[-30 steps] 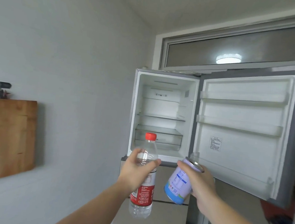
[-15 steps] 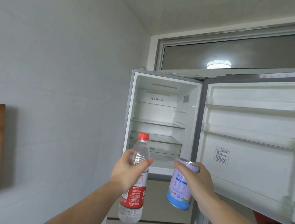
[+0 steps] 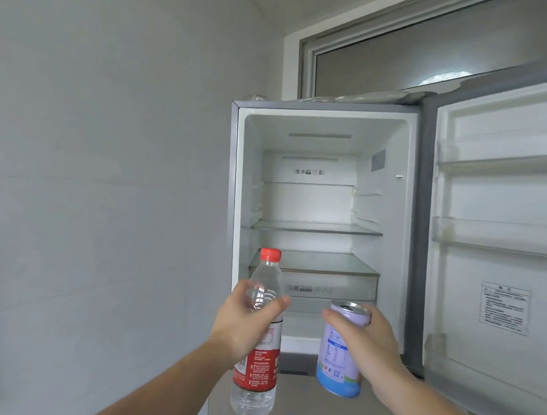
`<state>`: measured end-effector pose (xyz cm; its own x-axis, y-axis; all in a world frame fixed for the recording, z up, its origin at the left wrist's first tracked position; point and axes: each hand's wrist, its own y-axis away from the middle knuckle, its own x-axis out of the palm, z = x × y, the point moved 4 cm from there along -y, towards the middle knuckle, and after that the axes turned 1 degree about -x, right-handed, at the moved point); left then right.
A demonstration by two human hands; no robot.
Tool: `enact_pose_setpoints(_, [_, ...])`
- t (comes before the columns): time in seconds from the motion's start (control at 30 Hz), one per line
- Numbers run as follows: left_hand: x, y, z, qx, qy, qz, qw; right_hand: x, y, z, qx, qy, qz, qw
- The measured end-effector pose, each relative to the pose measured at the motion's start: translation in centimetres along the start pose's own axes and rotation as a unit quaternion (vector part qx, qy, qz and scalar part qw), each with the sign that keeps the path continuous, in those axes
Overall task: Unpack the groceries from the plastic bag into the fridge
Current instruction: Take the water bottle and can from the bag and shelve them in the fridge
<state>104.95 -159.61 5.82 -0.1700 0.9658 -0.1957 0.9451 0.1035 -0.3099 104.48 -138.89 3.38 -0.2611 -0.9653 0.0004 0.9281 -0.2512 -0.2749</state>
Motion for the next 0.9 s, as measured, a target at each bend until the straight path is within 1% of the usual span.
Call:
enact_pose_setpoints(0.2, [2.3, -8.5, 2.6, -0.002, -0.011, 0.007, 1.000, 1.5, -7.7, -1.9, -0.007, 0.023, 0.006, 1.000])
enact_pose_setpoints(0.43, [3.3, -20.1, 2.9, 0.037, 0.009, 0.025, 0.999, 4.6, -17.2, -1.4, -0.032, 0.081, -0.023, 0.996])
enact_pose_setpoints(0.63, [3.3, -29.8, -1.3, 0.096, 0.022, 0.038, 0.994, 6.3, -25.7, 3.1, -0.081, 0.089, -0.045, 0.992])
enact_pose_setpoints(0.8, [3.0, -36.3, -6.3, 0.151, 0.005, 0.006, 0.988, 6.8, -33.5, 7.1, -0.121, 0.054, -0.067, 0.989])
enact_pose_setpoints(0.9, [3.3, -39.7, -8.6, 0.176, -0.011, -0.018, 0.984, 7.3, -38.1, 8.3, -0.142, 0.060, -0.074, 0.985])
